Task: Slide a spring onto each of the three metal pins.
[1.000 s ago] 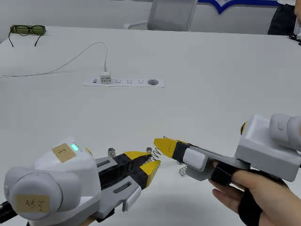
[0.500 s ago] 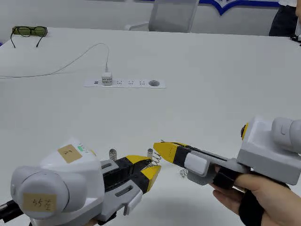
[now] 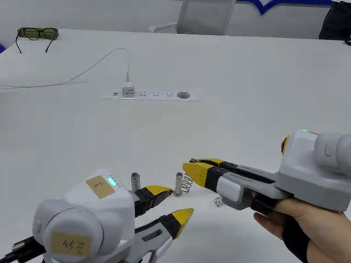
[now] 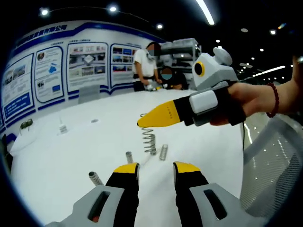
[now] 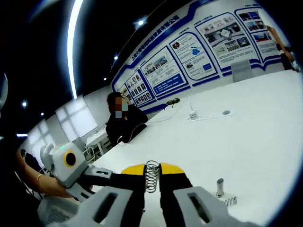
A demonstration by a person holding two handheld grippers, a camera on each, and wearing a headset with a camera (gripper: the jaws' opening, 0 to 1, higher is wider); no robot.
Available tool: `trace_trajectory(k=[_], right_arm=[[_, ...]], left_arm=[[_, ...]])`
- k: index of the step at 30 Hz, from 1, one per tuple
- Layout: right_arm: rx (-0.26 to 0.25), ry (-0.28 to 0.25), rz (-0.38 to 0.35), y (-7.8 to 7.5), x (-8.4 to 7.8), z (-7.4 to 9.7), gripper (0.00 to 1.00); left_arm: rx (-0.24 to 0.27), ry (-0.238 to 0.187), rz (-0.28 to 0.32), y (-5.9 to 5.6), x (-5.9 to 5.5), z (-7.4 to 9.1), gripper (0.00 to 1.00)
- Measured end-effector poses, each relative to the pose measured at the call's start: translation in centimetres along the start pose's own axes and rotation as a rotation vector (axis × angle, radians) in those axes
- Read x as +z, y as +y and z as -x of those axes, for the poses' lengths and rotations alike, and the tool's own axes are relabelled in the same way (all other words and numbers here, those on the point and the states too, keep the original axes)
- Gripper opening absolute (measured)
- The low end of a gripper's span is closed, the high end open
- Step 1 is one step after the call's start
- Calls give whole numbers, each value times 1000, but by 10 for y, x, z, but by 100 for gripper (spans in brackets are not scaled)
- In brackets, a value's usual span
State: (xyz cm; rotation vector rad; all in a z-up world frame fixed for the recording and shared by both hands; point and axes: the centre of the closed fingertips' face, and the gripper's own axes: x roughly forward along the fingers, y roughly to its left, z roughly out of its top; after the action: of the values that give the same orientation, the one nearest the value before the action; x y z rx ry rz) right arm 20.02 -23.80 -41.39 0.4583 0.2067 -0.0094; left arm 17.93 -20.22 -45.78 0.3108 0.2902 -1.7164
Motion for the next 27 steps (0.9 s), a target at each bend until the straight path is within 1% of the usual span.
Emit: trace_trajectory(k=[3, 5, 7, 8, 10, 14, 21, 27], right_arm=[[-18, 14, 68, -5, 1, -5, 11], [-12, 16, 83, -5, 1, -7, 11], [-16, 19, 98, -8, 2, -10, 11], [-17, 28, 117, -9, 1, -12, 11], [-18, 33, 128, -11, 1, -14, 11], [-22, 39, 149, -16, 2, -19, 11], [-45, 49, 212, -24, 3, -30, 11], [-67, 50, 247, -31, 3, -34, 11]], left_arm=[[6, 4, 15, 1, -2, 0, 30], [10, 7, 17, 2, -3, 0, 33], [15, 12, 19, 3, -5, -1, 34], [14, 14, 21, 3, -6, -1, 35], [14, 17, 27, 3, -7, -1, 36], [16, 32, 26, 2, -11, -1, 43], [14, 42, 41, 1, -16, -3, 47], [16, 53, 53, 2, -21, -3, 51]])
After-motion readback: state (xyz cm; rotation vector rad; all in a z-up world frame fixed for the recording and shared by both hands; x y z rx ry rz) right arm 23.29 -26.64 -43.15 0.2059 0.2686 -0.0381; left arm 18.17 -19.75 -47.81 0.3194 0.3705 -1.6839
